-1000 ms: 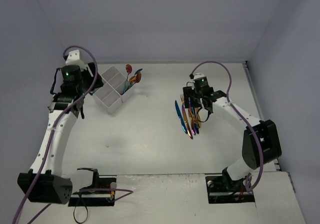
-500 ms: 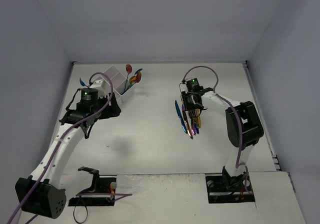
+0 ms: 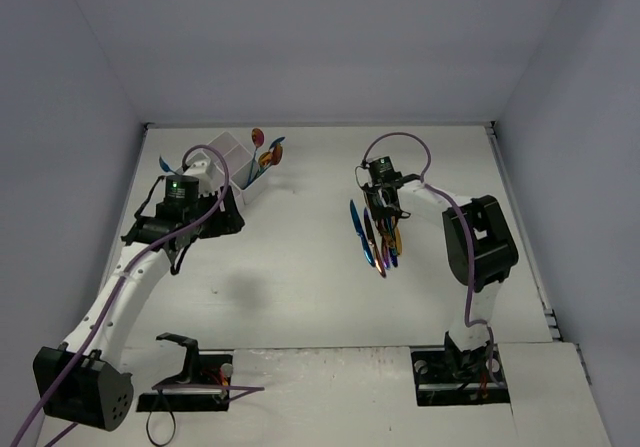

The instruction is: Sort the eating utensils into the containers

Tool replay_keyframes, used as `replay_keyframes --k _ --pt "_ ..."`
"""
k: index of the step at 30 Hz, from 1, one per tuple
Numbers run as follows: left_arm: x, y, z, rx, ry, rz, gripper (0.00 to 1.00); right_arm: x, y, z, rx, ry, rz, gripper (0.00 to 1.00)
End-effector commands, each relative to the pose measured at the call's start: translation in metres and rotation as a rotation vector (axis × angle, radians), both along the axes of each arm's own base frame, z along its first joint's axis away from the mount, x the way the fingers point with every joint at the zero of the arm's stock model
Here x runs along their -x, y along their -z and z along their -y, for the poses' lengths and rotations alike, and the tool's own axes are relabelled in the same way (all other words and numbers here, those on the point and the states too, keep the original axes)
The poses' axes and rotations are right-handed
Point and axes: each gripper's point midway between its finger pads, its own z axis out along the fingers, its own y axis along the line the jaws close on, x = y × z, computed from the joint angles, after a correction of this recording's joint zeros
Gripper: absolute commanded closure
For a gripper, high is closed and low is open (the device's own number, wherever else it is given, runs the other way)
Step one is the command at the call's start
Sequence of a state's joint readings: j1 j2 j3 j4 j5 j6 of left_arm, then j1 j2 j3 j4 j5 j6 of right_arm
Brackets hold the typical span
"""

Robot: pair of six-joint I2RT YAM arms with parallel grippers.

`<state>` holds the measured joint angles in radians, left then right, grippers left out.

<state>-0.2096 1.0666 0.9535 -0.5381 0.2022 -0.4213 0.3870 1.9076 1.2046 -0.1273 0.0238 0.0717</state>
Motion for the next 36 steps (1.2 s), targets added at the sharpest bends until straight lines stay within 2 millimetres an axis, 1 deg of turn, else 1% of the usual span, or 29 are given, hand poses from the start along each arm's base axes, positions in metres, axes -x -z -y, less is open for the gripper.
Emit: replay_keyframes --k 1,2,4,7,10,12,13,14,15,17,18,19,21,22,23,25,29,32,34,36 --pt "-0.011 -0.022 0.007 0.016 0.029 0.068 0.36 -0.015 -0.016 0.001 0.024 0.007 0.062 0.97" --pt "-0.011 -0.022 0.008 0.02 0.032 0.069 0.36 -0.016 -0.019 0.001 0.027 0.007 0.07 0.99" --pt "-0.011 -0.026 0.009 0.023 0.036 0.076 0.36 -0.017 -0.024 -0.002 0.031 -0.006 0.085 1.0" --pt "-0.012 -0.037 0.013 0.04 0.046 0.099 0.36 -0.019 -0.043 -0.012 0.028 -0.035 0.131 1.0" --pt "-0.014 -0.054 0.021 0.079 0.064 0.129 0.36 -0.015 -0.072 -0.035 0.006 -0.112 0.199 1.0" --pt "-0.017 -0.068 0.026 0.107 0.076 0.154 0.36 -0.009 -0.097 -0.052 -0.005 -0.184 0.255 1.0" --pt "-0.017 -0.071 0.029 0.117 0.082 0.156 0.36 -0.005 -0.101 -0.061 -0.012 -0.212 0.264 1.0" --pt "-0.018 -0.076 0.033 0.137 0.092 0.162 0.35 0.003 -0.111 -0.076 -0.033 -0.255 0.284 1.0" --pt "-0.019 -0.084 0.039 0.162 0.105 0.173 0.34 0.013 -0.126 -0.093 -0.063 -0.307 0.313 1.0" --pt "-0.021 -0.091 0.046 0.185 0.121 0.185 0.3 0.027 -0.143 -0.116 -0.114 -0.376 0.34 1.0" --pt "-0.022 -0.095 0.05 0.196 0.131 0.193 0.29 0.039 -0.16 -0.13 -0.157 -0.424 0.37 1.0" --pt "-0.023 -0.097 0.054 0.202 0.137 0.193 0.29 0.047 -0.166 -0.141 -0.178 -0.457 0.377 1.0" --pt "-0.026 -0.107 0.064 0.232 0.154 0.211 0.27 0.066 -0.189 -0.162 -0.227 -0.517 0.422 1.0" --pt "-0.025 -0.11 0.07 0.243 0.171 0.22 0.26 0.078 -0.197 -0.175 -0.251 -0.557 0.434 1.0" --pt "-0.026 -0.117 0.076 0.259 0.184 0.244 0.25 0.085 -0.209 -0.181 -0.276 -0.576 0.456 1.0" --pt "-0.027 -0.123 0.085 0.275 0.198 0.266 0.24 0.099 -0.221 -0.194 -0.317 -0.616 0.472 1.0" --pt "-0.025 -0.124 0.1 0.27 0.23 0.274 0.24 0.12 -0.245 -0.211 -0.39 -0.67 0.504 1.0" --pt "-0.023 -0.123 0.109 0.266 0.248 0.273 0.24 0.128 -0.26 -0.213 -0.429 -0.682 0.531 1.0" --pt "-0.022 -0.124 0.113 0.267 0.254 0.278 0.24 0.13 -0.265 -0.213 -0.443 -0.685 0.538 1.0" --pt "-0.021 -0.128 0.118 0.275 0.269 0.296 0.28 0.132 -0.269 -0.212 -0.454 -0.685 0.546 1.0"
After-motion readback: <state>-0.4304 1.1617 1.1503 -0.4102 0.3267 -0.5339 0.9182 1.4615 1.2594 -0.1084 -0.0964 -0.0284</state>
